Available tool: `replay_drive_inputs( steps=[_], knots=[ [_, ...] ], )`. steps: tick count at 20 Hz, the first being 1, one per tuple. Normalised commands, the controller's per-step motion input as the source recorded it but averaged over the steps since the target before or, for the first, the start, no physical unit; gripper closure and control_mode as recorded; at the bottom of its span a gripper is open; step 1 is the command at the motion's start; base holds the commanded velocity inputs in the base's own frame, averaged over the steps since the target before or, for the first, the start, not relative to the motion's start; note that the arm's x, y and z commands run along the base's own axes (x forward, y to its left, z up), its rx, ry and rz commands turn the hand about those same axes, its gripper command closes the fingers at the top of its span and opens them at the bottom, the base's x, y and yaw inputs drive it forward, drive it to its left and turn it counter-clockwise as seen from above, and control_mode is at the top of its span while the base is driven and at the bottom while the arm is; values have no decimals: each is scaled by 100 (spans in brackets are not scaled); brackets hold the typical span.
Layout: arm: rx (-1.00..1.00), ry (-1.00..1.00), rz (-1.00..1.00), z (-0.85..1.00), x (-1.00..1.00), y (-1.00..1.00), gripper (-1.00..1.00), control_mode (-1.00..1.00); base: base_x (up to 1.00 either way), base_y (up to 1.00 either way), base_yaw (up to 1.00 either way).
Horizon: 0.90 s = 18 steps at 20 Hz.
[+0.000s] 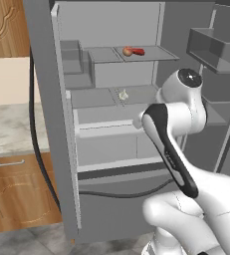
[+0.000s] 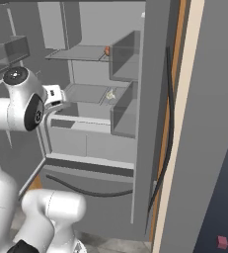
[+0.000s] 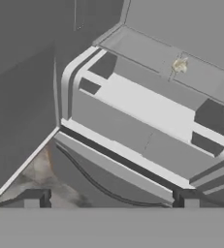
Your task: Open the fridge, remove the peach, garlic, and steak, and place them on any counter.
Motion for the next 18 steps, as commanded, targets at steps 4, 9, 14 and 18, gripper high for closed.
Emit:
replay_drive_inputs(
  steps=[4, 9, 14, 18],
  knots=[
    [-2, 3, -14, -21, 0, -36, -100, -100, 0, 0, 0],
    [13, 14, -32, -22, -6, -30, -100, -100, 0, 0, 0],
    [0, 0, -5, 0, 4, 0, -100, 100, 72, 1, -8],
    [0, 0, 0, 0, 0, 0, -100, 100, 100, 0, -8]
  ],
)
